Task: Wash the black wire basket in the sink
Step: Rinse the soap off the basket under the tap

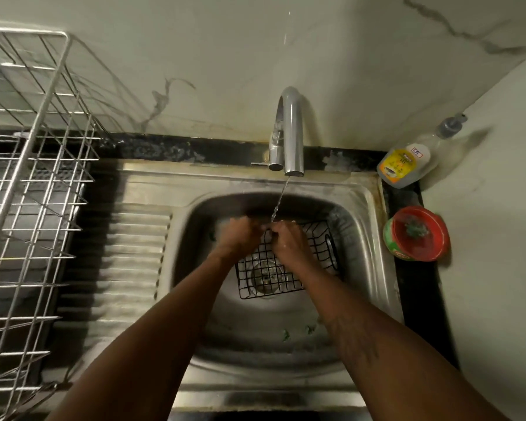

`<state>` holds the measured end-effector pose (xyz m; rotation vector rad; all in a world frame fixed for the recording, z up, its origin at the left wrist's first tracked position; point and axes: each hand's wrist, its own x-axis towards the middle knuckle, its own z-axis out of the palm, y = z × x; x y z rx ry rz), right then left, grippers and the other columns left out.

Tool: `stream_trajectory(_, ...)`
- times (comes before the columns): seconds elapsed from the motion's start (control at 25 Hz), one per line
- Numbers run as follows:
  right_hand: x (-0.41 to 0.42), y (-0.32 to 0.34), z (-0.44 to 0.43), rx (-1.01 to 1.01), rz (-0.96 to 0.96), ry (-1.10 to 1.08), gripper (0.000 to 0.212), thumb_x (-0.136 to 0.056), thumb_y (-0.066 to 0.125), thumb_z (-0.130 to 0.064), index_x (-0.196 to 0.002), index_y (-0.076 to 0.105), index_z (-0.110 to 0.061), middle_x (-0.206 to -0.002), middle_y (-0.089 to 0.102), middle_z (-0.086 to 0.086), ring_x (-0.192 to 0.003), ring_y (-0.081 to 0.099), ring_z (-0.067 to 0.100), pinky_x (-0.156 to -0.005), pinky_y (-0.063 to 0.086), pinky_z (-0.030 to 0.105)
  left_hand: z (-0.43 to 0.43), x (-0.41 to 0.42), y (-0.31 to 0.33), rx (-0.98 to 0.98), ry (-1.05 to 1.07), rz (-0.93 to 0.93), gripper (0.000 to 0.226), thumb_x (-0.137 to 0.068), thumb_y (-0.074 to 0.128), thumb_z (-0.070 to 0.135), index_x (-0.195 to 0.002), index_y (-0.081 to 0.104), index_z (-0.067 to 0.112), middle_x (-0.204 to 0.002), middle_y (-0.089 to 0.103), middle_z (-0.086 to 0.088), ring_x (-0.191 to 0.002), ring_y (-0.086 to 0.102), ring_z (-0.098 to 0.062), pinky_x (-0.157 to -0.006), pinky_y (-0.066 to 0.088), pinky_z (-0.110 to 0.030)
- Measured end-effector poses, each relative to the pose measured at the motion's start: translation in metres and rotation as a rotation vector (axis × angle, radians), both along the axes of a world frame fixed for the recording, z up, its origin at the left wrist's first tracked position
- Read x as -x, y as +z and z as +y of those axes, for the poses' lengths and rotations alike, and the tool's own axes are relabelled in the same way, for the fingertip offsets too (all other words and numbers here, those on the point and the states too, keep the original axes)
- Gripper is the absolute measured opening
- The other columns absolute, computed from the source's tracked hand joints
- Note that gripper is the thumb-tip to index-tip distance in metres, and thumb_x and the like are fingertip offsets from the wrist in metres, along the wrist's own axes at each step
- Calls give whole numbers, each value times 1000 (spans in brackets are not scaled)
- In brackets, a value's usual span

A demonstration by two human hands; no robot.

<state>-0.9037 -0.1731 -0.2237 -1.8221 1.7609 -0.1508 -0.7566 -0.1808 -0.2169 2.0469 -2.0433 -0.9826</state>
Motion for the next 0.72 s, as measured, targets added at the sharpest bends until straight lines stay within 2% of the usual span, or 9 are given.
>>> stream_trajectory(0.08,-4,-6,-5,-16,22,14,31,-97,59,-2,-115,72,-24,-109,68,1,-95,64,15,-74,52,24,2,3,-9,-17,-137,-129,19,-101,54,29,-113,69,28,-109,69,-1,-105,64,-22,-101,49,-45)
stream_trajectory(0.12,-6,-8,-9,-16,35,33,36,-97,58,-1,-119,72,-26,-113,69,3,-101,63,17,-86,55,32,-1,3,-13,-1,-148,-135,19,-100,55,24,-114,68,27,-110,69,-3,-108,63,-24,-102,47,-46)
stream_trajectory(0.16,-8,-10,-12,-7,53,58,39,-97,58,0,-122,71,-27,-116,69,3,-107,62,19,-94,54,36,-5,1,-16,22,-139,-111,20,-100,56,20,-114,69,26,-110,69,-4,-108,64,-25,-99,49,-44)
stream_trajectory(0.28,-10,-14,-23,36,131,174,39,-96,59,-2,-128,66,-24,-123,67,5,-120,57,25,-104,48,40,-15,-5,-21,58,-164,-29,26,-100,52,12,-119,70,18,-109,71,-9,-100,68,-29,-82,56,-38)
stream_trajectory(0.4,-12,-15,-38,36,187,335,39,-96,57,-7,-130,62,-24,-127,64,6,-121,57,31,-104,47,44,-27,-18,-28,64,-196,26,26,-101,48,10,-118,67,14,-104,69,-8,-94,68,-28,-76,56,-37)
stream_trajectory(0.48,1,-18,-48,-2,209,361,38,-97,54,-11,-129,63,-30,-127,64,3,-119,58,32,-100,49,45,-33,-29,-35,21,-204,65,20,-105,45,11,-111,64,11,-96,62,-3,-88,65,-21,-68,48,-27)
stream_trajectory(0.56,21,-21,-56,-40,280,363,33,-100,52,-18,-127,63,-34,-127,65,0,-119,59,29,-100,49,44,-37,-41,-43,-4,-243,64,16,-106,43,14,-102,57,18,-87,59,0,-75,62,-18,-60,41,-19)
stream_trajectory(0.64,34,-26,-55,-87,319,376,35,-101,52,-17,-131,61,-33,-128,66,0,-117,61,27,-98,50,43,-36,-47,-48,-55,-260,57,17,-106,43,15,-97,57,17,-80,59,2,-68,58,-15,-58,41,-21)
stream_trajectory(0.72,29,-28,-48,-102,307,383,45,-96,54,-7,-134,60,-29,-124,67,2,-114,63,27,-94,53,40,-33,-43,-51,-88,-286,17,21,-105,46,13,-96,64,10,-76,58,2,-67,57,-15,-60,41,-24)
